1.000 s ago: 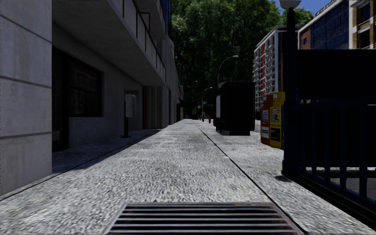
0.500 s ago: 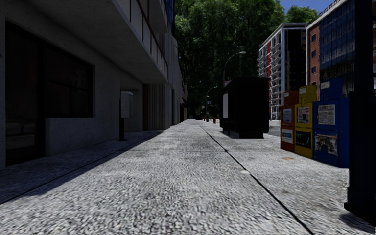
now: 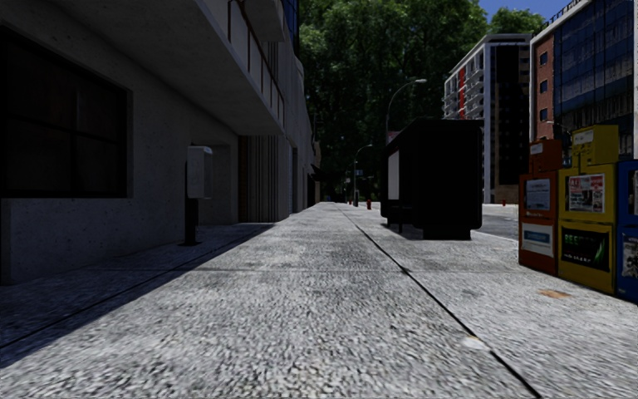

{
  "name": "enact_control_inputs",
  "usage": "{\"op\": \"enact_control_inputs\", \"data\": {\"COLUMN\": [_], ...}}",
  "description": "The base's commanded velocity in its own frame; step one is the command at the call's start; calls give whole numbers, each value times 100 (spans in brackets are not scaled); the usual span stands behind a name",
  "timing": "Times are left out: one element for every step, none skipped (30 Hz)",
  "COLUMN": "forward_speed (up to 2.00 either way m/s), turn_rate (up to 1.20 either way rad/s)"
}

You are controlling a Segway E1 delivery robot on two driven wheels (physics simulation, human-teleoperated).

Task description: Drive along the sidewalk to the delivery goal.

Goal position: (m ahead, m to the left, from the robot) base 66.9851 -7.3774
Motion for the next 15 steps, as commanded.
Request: {"op": "enact_control_inputs", "data": {"forward_speed": [196,196,196,196,196,196,196,196,196,196,196,196,196,196,196], "turn_rate": [18,0,0,0,0,0,0,0,0,0,0,0,0,0,0]}}
